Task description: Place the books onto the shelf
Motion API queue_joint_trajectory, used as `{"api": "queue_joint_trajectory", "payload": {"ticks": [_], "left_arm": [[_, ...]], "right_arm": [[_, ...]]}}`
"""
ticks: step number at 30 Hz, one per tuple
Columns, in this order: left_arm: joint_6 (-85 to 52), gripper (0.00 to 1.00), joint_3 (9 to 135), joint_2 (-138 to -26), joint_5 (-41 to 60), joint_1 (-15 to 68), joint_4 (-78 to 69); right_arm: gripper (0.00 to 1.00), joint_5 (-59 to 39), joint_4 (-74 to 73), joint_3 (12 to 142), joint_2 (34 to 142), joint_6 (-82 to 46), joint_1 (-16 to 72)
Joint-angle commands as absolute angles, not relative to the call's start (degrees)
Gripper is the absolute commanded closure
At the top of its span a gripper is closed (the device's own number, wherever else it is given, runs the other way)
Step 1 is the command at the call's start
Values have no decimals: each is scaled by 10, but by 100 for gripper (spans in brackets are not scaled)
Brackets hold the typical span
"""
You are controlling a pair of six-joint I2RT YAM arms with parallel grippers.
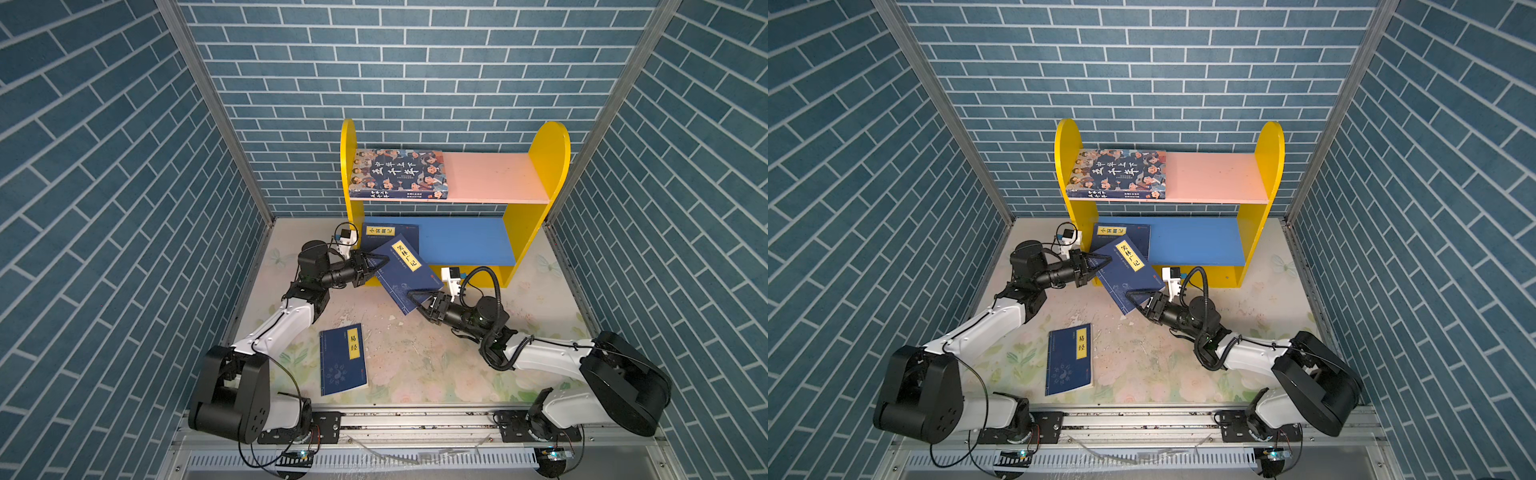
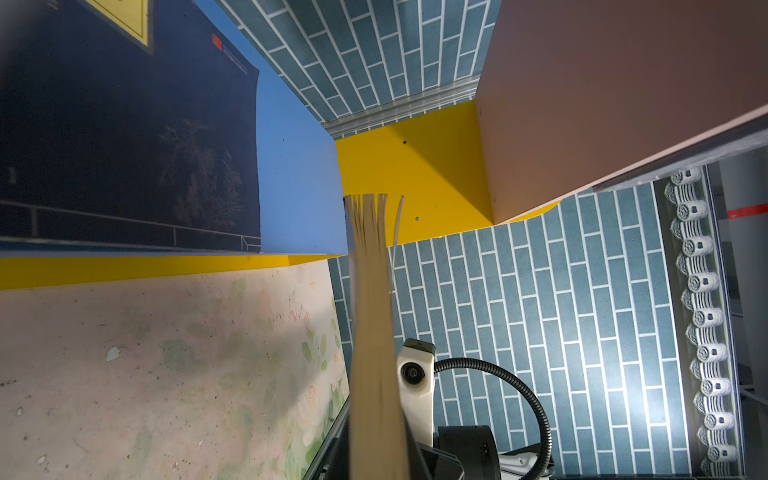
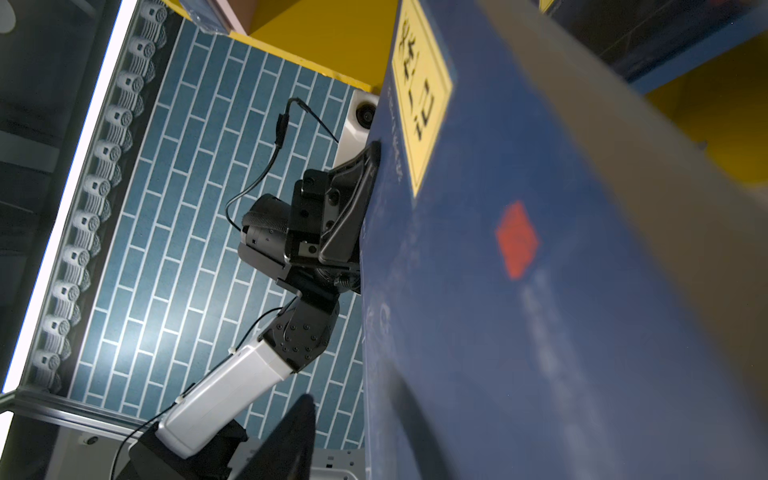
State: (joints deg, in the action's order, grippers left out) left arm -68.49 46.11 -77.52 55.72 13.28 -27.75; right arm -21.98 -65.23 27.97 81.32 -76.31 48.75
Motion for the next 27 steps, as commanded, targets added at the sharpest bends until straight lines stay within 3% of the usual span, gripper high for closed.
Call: {"api": "queue_joint_trajectory", "payload": {"ticks": [1, 3, 6, 10, 15, 23, 27], "left_arm": [[-672, 100, 452, -754, 560, 132, -288], [-655, 100, 449, -750, 560, 132, -265], [-635, 83, 443, -742, 559, 129, -234], [-547, 39, 439, -720, 559, 109, -149], [-471, 14, 427, -682, 591, 49, -61], [-428, 11, 441, -673, 691, 49, -24], [-429, 10, 439, -681, 735, 57, -28]], "right_arm": [[58, -211, -745, 298, 841, -762, 489], [77, -215, -768, 299, 855, -770, 485], [100, -231, -774, 299, 864, -775, 479], [100, -295, -752, 288, 841, -776, 453], [100, -406, -649, 275, 773, -763, 411], [100, -538, -217, 361, 649, -578, 388], [100, -567, -113, 386, 631, -523, 371]]}}
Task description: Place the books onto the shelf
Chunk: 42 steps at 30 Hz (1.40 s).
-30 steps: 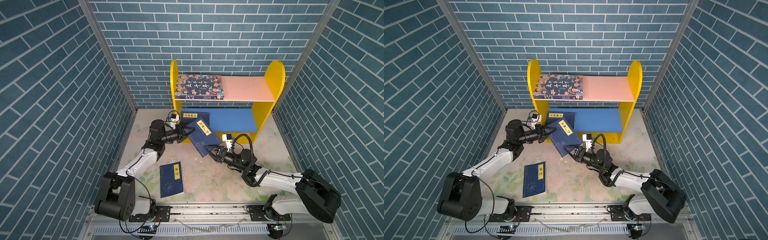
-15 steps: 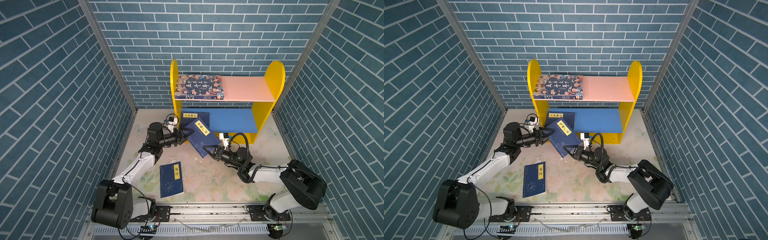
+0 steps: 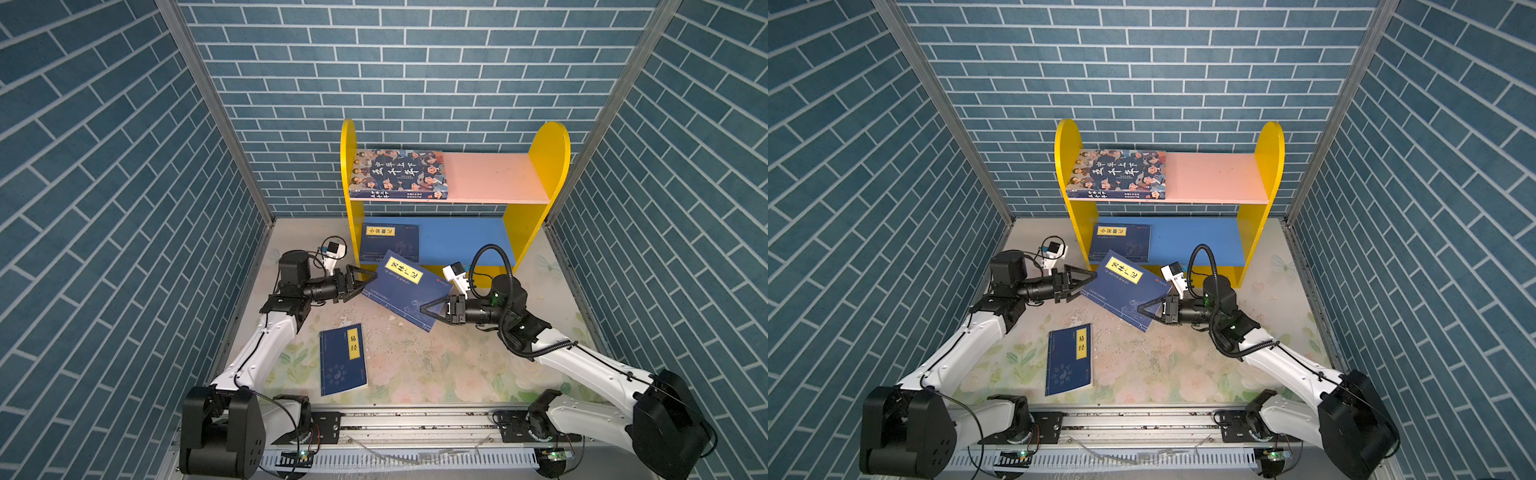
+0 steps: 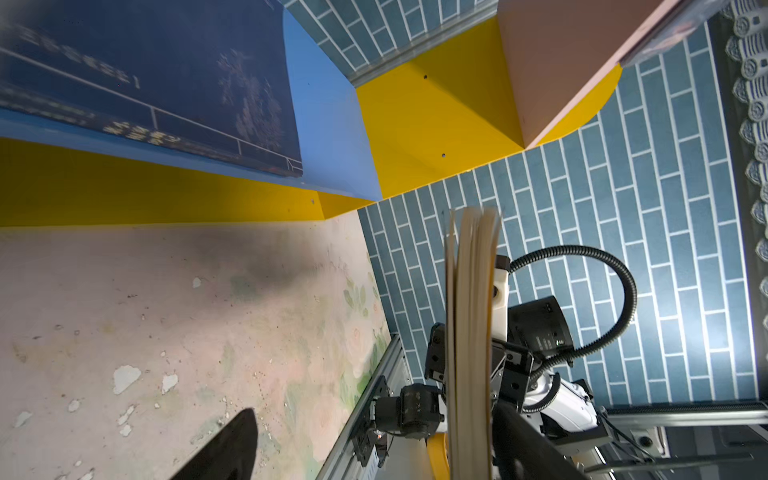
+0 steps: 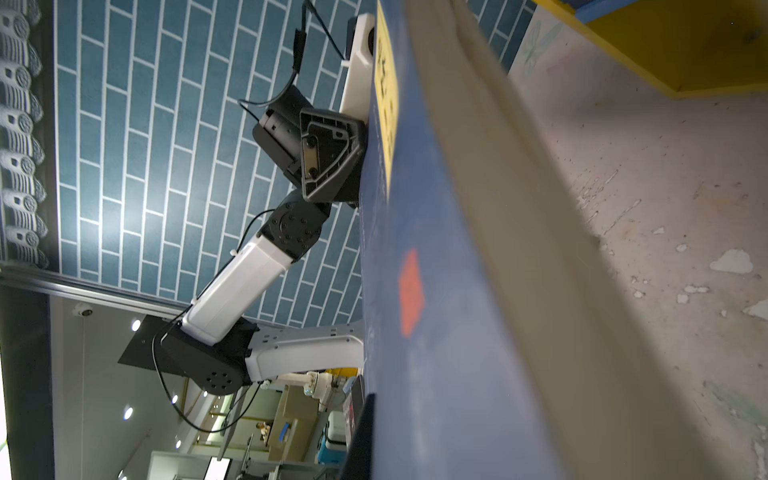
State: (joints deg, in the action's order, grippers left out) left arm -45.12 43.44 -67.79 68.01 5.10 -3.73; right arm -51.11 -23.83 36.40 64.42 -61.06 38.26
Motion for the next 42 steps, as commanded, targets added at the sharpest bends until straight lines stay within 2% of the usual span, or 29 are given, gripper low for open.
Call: {"api": "queue_joint_trajectory", "payload": {"ticks": [1, 7, 10, 14, 17, 21, 23, 25, 27, 31, 36, 42], "left_arm": [[-427, 11, 439, -683, 742, 63, -27], [-422, 19, 449, -696, 777, 108, -22], [-404, 31, 459, -708, 774, 121, 0], [-405, 40, 473, -724, 779, 137, 0], [-404, 53, 481, -733, 776, 150, 0], [-418, 77, 488, -734, 763, 153, -6], [-424, 90, 492, -733, 758, 154, -11], [-437, 100, 494, -731, 750, 154, -28], [-442, 100, 495, -731, 740, 154, -38], [-463, 100, 502, -731, 710, 149, -46], [-535, 100, 498, -733, 707, 147, -125], [-537, 100, 487, -727, 705, 146, -127]], "right_arm": [[100, -575, -109, 389, 631, -522, 368], [100, -592, -52, 417, 629, -490, 367], [100, -589, -30, 430, 629, -478, 367], [100, -589, -27, 435, 634, -476, 367], [100, -587, -12, 441, 640, -470, 367], [100, -586, -6, 441, 644, -462, 367], [89, -582, -2, 442, 648, -461, 367], [73, -570, 1, 441, 650, -460, 367], [64, -554, -7, 433, 645, -465, 365], [56, -542, -122, 377, 617, -541, 355], [56, -513, -257, 318, 597, -615, 353], [62, -483, -363, 288, 609, -666, 353]]}}
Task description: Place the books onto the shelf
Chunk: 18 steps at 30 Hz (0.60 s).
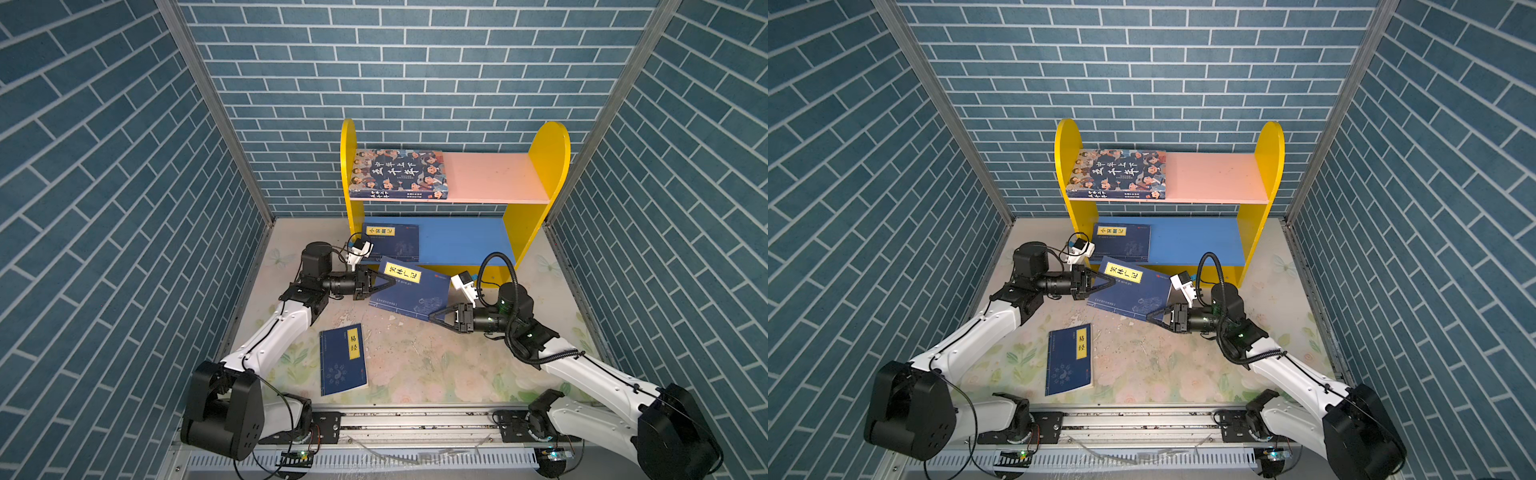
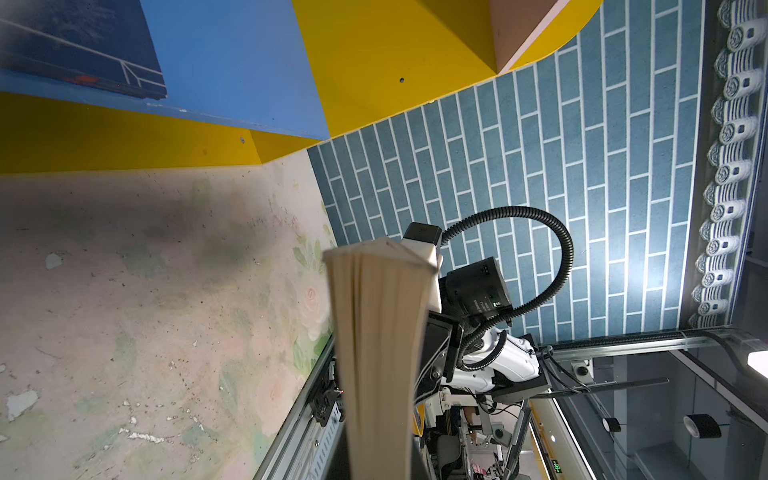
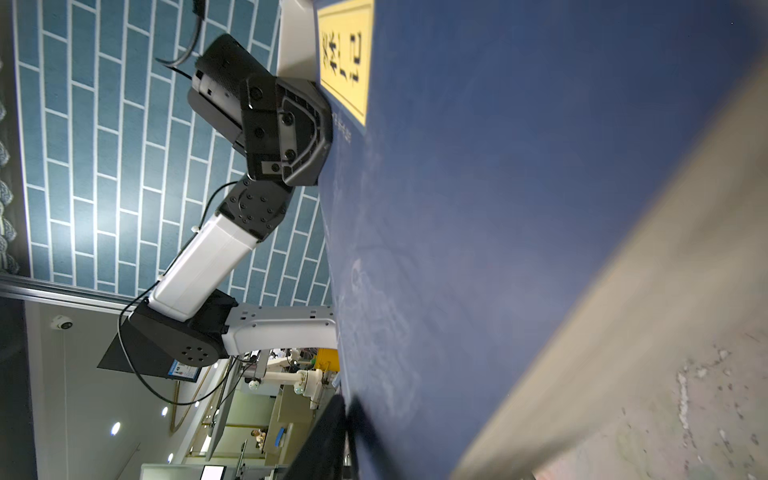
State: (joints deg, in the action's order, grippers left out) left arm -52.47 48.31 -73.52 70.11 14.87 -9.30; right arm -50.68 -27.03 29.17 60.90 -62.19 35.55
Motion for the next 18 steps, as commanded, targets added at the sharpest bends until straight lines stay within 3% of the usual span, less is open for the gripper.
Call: {"api": "queue_joint_trajectory", "payload": {"ticks": [1, 18], "left_arm": [[-537, 100, 483, -725, 705, 146, -131], [-537, 99, 472, -718, 687, 143, -139]], "right_arm": [[65, -480, -374, 287, 614, -672, 353], [100, -437, -482, 273, 656, -711, 353]]}}
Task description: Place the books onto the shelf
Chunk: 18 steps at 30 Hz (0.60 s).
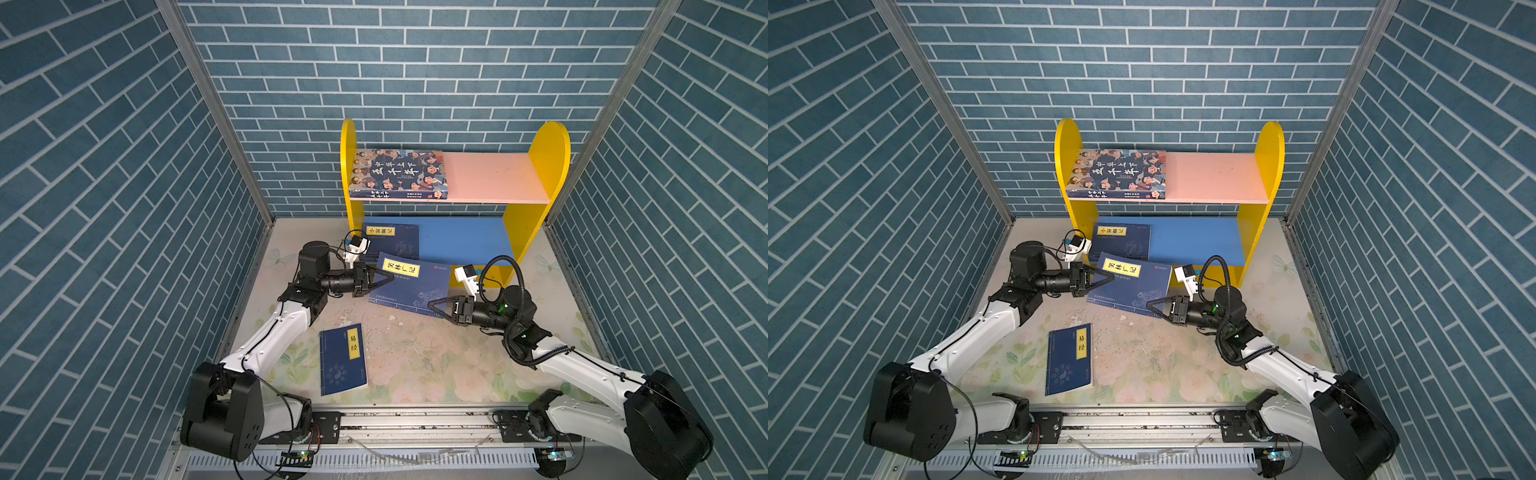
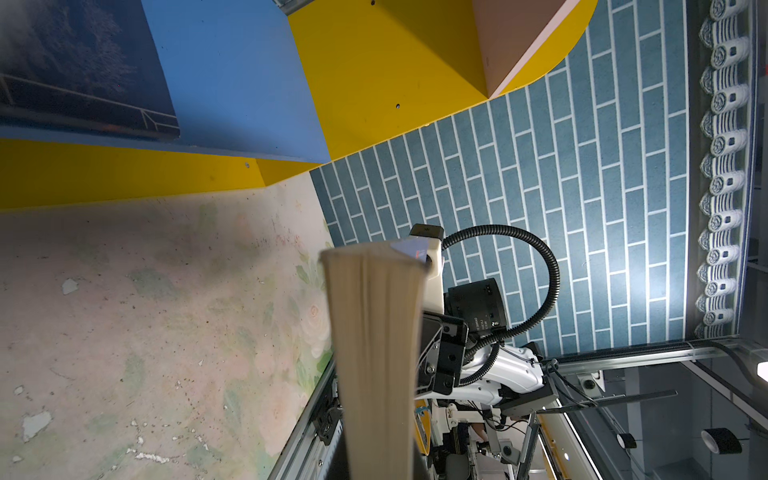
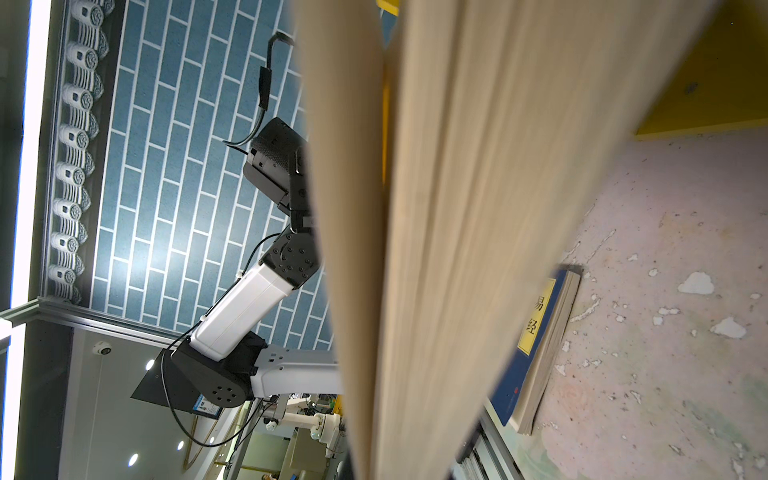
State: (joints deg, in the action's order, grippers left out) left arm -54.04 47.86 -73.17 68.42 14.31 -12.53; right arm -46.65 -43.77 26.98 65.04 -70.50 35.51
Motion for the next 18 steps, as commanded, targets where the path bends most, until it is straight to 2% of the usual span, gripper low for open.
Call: {"api": "queue_joint_trajectory", "payload": {"ticks": [1, 7, 10, 12, 14, 18], "left_arm": [[-536, 98, 471, -716, 684, 141, -137], [-526, 79, 464, -702, 661, 123, -118], [-522, 47, 461, -697, 653, 114, -107], [-506, 32, 463, -694, 646, 106, -86], [-488, 26, 466, -690, 644, 94, -71], [-379, 22, 502, -677, 618, 73, 51]], "right_arm": [[100, -434, -483, 275, 658, -710, 352], [100, -422, -484, 277, 666, -706, 347], [100, -425, -470, 282, 663, -706, 340], [100, -428, -455, 283, 656, -701, 332], [100, -429, -418, 289, 646, -689, 320], [100, -437, -318, 318, 641, -637, 295]]}}
